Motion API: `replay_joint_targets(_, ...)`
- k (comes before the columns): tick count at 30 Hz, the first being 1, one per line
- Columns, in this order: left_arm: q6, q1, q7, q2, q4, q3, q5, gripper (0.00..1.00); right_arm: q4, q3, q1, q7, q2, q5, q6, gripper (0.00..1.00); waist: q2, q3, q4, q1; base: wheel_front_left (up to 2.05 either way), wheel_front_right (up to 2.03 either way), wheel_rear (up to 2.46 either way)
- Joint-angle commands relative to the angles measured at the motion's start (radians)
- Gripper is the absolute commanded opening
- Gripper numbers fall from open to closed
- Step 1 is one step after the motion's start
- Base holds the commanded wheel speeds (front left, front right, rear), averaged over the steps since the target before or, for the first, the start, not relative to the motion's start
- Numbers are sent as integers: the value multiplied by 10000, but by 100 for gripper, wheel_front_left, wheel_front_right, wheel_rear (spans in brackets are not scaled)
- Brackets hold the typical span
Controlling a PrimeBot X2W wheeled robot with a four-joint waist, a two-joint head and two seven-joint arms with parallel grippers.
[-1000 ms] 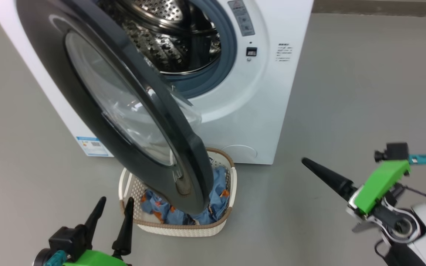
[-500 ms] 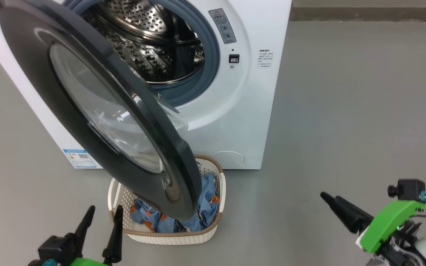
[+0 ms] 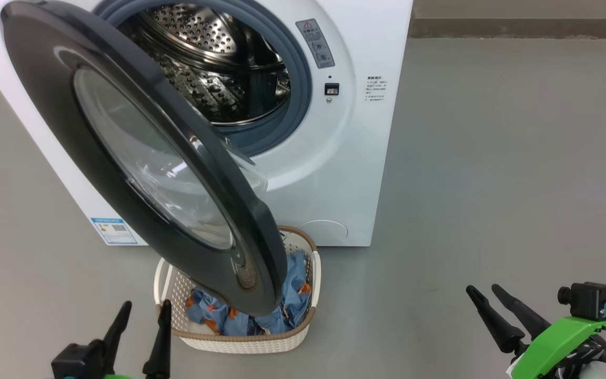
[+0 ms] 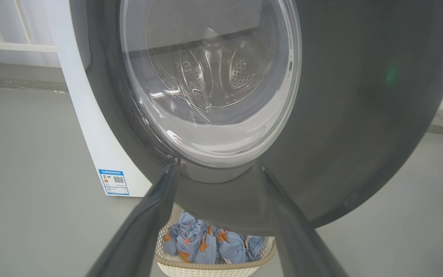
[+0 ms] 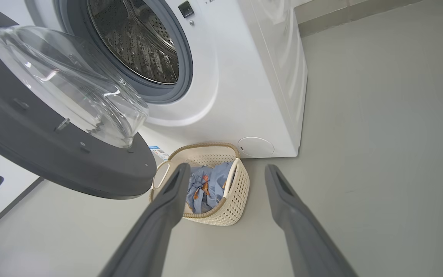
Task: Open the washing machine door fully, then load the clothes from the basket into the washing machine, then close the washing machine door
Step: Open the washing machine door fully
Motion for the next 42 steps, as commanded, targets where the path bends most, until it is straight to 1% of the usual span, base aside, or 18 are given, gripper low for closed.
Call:
replay_joint_targets(1, -14, -95, -65, 104, -238, 400, 111, 100, -97, -57, -183, -171, -247, -323, 29, 100, 0, -13, -1, 0, 0, 0, 0)
replay_joint_targets(4, -14, -61, -65, 91, -253, 449, 119, 100, -152, -1040, -94, -185, -7, -1195, 29, 100, 0, -21, -17, 0, 0, 0, 0)
replay_joint_targets(12, -14, -52, -65, 62, -276, 469, 131, 100, -574, -3629, 775, -189, 1017, -3561, 29, 100, 0, -31, 17, 0, 0, 0, 0)
replay_joint_targets(13, -14, -52, -65, 62, -276, 469, 131, 100, -574, -3629, 775, -189, 1017, -3561, 29, 100, 0, -31, 17, 0, 0, 0, 0)
replay_joint_targets(18, -14, -78, -65, 55, -262, 461, 126, 100, -903, -4914, 1190, -190, 1591, -4946, 29, 100, 0, -15, 50, 0, 0, 0, 0)
replay_joint_targets(22, -14, -84, -65, 61, -256, 456, 127, 100, -1111, -5355, 1448, -190, 1878, -5732, 29, 100, 0, -2, 64, 0, 0, 0, 0)
replay_joint_targets(26, -14, -93, -65, 63, -269, 463, 152, 100, -1227, -5554, 1594, -190, 2060, -6160, 29, 100, 0, 4, 73, 0, 0, 0, 0)
replay_joint_targets(36, -14, -134, -65, 6, -244, 502, 193, 100, -1390, -5877, 1949, -191, 2350, -6780, 29, 100, 0, 40, 103, 0, 0, 0, 0)
replay_joint_targets(42, -14, -172, -65, -35, -203, 548, 215, 100, -1295, -5950, 2070, -191, 2438, -6916, 29, 100, 0, 75, 121, 0, 0, 0, 0)
